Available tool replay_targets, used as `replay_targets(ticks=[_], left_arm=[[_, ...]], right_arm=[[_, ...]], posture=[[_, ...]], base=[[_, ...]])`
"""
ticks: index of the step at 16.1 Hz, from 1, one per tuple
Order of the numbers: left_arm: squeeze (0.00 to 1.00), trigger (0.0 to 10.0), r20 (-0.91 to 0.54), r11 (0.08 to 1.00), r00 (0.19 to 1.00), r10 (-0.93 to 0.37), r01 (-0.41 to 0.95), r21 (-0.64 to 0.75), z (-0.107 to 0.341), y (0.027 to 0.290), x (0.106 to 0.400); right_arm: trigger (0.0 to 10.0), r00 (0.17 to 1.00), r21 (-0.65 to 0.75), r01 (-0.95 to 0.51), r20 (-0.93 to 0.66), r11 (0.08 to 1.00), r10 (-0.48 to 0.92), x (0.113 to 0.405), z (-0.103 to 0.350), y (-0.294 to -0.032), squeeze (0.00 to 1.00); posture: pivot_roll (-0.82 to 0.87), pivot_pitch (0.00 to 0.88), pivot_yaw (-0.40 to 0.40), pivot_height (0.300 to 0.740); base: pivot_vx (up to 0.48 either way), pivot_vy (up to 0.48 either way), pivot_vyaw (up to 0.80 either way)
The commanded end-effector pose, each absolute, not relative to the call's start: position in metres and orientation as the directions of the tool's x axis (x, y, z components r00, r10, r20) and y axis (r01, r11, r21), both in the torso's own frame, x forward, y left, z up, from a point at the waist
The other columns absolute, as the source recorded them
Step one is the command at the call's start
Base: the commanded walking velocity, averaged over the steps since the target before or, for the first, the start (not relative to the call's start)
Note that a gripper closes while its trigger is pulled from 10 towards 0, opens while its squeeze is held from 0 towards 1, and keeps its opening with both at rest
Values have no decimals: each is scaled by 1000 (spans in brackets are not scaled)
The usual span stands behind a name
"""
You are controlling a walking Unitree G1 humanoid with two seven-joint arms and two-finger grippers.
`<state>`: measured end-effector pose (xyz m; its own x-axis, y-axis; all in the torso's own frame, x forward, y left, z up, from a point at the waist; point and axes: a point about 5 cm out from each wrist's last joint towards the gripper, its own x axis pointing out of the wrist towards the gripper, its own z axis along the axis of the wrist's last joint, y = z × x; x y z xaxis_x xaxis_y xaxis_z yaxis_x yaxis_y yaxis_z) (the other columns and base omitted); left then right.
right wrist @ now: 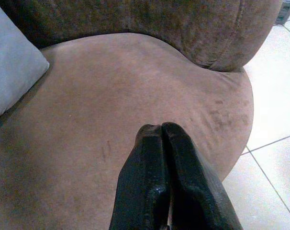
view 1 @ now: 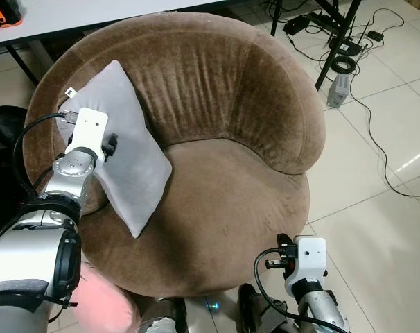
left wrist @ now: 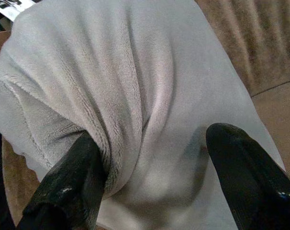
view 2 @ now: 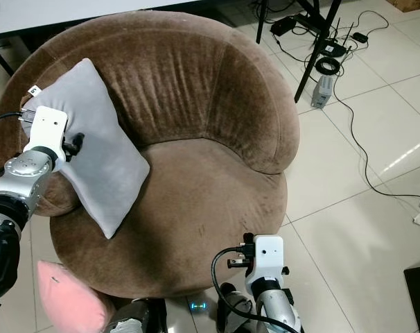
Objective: Move the pillow to the sofa from floor
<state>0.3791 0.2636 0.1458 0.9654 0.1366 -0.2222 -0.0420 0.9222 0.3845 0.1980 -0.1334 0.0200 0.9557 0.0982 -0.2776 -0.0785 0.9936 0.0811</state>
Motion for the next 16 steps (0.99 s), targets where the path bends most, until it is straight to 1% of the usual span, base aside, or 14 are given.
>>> replay_targets(ticks=[1,12,16], left_arm=[[1000,10000,-284,925,952,115,2,381,128,261,373],[1000,10000,-376,922,922,88,67,380,98,254,360],[1000,10000,-419,927,906,63,102,360,84,247,354]], right_arm=[[10000,953,70,-69,-292,995,87,195,19,-135,0],[10000,951,72,-71,-295,995,89,196,19,-132,0],[10000,954,72,-67,-286,995,85,202,20,-133,0]], posture=[[-203,255,32,740],[-208,252,38,740],[-200,235,40,740]], base=[[0,0,0],[0,0,0],[0,0,0]])
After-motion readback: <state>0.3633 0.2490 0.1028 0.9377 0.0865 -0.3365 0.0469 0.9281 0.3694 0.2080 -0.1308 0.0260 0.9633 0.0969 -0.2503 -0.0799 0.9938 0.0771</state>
